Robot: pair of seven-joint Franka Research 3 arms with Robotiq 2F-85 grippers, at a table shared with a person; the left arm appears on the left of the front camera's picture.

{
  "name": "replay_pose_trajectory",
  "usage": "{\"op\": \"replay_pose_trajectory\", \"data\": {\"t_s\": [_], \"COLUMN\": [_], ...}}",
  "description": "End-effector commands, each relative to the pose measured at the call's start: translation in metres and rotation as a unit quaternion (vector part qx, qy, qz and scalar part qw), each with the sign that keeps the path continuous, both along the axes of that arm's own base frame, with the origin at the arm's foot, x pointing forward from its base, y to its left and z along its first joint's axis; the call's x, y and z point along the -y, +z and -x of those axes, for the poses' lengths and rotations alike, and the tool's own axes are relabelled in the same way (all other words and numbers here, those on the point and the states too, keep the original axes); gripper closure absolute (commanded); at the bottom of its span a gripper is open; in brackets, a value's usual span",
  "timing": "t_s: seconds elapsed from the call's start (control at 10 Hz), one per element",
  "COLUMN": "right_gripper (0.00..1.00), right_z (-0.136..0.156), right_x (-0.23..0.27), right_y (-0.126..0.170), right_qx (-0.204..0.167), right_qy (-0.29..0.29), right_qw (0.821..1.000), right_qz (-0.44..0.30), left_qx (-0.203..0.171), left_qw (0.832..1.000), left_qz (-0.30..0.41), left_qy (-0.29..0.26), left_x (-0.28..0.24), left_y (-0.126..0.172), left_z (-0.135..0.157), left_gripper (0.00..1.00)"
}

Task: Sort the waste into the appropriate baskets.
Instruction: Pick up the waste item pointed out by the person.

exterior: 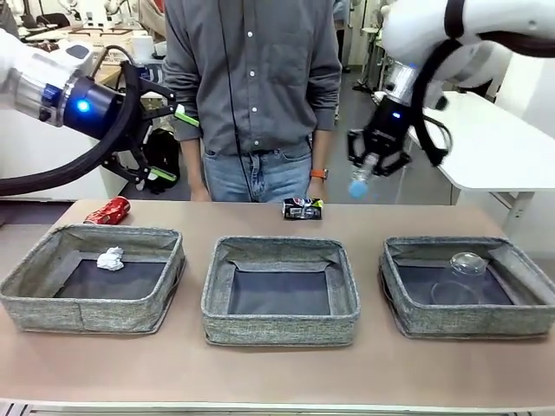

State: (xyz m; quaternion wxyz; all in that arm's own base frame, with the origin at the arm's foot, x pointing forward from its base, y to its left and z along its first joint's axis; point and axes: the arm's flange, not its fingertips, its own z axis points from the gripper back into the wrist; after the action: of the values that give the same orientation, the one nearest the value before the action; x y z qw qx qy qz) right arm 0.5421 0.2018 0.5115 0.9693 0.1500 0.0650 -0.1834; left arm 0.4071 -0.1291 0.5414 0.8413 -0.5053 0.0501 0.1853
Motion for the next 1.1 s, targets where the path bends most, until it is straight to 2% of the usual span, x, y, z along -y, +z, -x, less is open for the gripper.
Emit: {"op": "replay_pose_trajectory", "data": {"t_s": [0.0, 0.1, 0.3, 0.4, 0.5, 0.6, 0.8, 1.0], "right_gripper": [0.77, 0.77, 0.77, 0.77, 0.77, 0.77, 0.77, 0.77], "right_z": [0.016, 0.034, 0.062, 0.075, 0.083, 0.089, 0.101, 0.105], "right_x": [-0.084, -0.122, -0.177, -0.191, -0.197, -0.2, -0.202, -0.2], "right_y": [0.075, 0.099, 0.132, 0.15, 0.166, 0.178, 0.206, 0.218], "right_qx": [-0.036, -0.036, -0.021, 0.007, 0.017, 0.005, 0.035, 0.059], "right_qy": [-0.011, 0.018, 0.014, 0.034, 0.048, 0.068, 0.063, 0.074], "right_qw": [0.998, 0.998, 0.996, 0.994, 0.992, 0.991, 0.989, 0.984], "right_qz": [0.048, 0.054, 0.086, 0.103, 0.113, 0.115, 0.133, 0.154], "left_qx": [-0.006, -0.006, -0.006, -0.006, -0.006, -0.006, -0.006, -0.006], "left_qw": [1.0, 1.0, 1.0, 1.0, 1.0, 1.0, 1.0, 1.0], "left_qz": [-0.004, -0.004, -0.004, -0.004, -0.004, -0.004, -0.004, -0.004], "left_qy": [-0.003, -0.003, -0.003, -0.003, -0.003, -0.003, -0.003, -0.003], "left_x": [-0.002, -0.002, -0.002, -0.002, -0.002, -0.002, -0.002, -0.002], "left_y": [0.003, 0.003, 0.003, 0.003, 0.003, 0.003, 0.003, 0.003], "left_z": [0.001, 0.001, 0.001, 0.001, 0.001, 0.001, 0.001, 0.001], "left_gripper": [0.0, 0.0, 0.0, 0.0, 0.0, 0.0, 0.0, 0.0]}}
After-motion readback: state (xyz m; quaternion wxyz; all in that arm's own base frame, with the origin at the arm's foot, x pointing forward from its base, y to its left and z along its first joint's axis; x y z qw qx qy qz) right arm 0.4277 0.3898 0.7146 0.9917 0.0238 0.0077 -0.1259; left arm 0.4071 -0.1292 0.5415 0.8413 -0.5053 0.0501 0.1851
